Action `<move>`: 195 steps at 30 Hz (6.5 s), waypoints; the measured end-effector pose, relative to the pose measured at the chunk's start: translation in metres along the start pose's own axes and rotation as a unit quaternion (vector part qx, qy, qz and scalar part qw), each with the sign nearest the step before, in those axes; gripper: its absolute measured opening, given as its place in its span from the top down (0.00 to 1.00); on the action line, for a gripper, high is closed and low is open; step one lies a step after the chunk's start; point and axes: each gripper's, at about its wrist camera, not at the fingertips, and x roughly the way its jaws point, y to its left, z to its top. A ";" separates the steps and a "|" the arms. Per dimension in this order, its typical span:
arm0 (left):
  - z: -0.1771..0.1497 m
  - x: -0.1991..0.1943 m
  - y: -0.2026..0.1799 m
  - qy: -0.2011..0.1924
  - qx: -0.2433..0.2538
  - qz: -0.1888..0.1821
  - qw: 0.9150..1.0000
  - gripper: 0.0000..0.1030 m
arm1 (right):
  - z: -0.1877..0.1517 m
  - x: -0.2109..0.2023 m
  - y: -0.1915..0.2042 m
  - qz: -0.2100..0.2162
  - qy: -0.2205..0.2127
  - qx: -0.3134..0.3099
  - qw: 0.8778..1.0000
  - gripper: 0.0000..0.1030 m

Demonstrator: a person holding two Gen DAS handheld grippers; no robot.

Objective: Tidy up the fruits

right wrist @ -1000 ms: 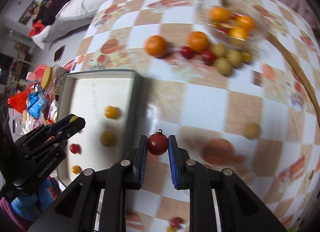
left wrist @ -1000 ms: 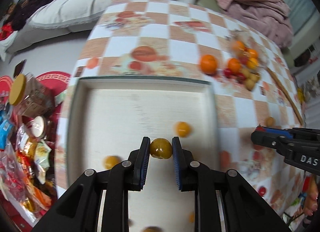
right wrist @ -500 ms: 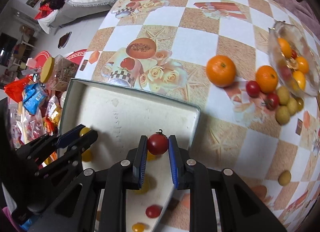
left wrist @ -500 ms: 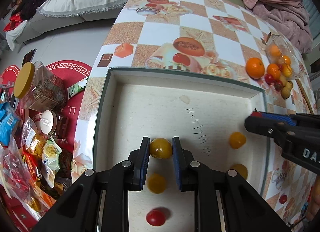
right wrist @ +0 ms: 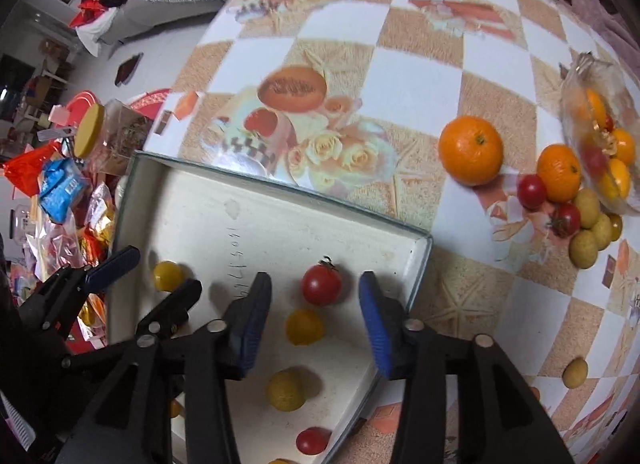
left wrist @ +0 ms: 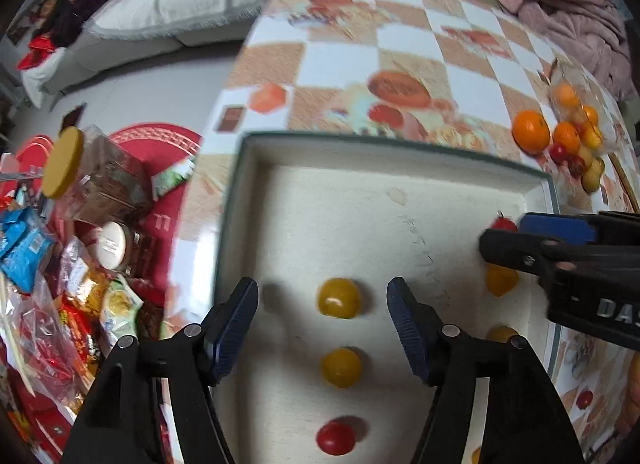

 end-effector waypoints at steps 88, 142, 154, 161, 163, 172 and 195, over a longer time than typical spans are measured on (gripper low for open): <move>-0.023 -0.062 -0.201 -0.016 0.178 -0.109 0.978 0.75 | -0.208 -0.087 -0.152 0.006 -0.043 0.187 0.982 0.77; -0.090 -0.021 -0.040 0.036 0.050 -0.026 0.998 0.75 | -0.030 0.006 0.017 0.016 0.029 -0.010 0.999 0.30; -0.092 -0.043 -0.042 0.031 0.031 -0.030 0.999 0.21 | -0.045 -0.035 0.010 -0.007 -0.002 -0.003 1.000 0.16; -0.089 -0.061 -0.034 0.033 0.030 -0.011 0.999 0.00 | -0.066 -0.058 0.010 -0.035 -0.013 -0.023 0.999 0.14; -0.088 -0.067 -0.032 0.033 0.034 0.003 0.999 0.00 | -0.073 -0.064 0.011 -0.046 -0.012 -0.030 0.998 0.14; -0.093 -0.104 -0.029 0.019 0.059 0.027 0.998 0.00 | -0.106 -0.088 0.025 -0.076 0.006 -0.079 0.994 0.00; -0.123 -0.147 -0.055 0.019 0.054 0.040 0.998 0.00 | -0.138 -0.129 0.030 -0.076 -0.003 -0.144 0.987 0.00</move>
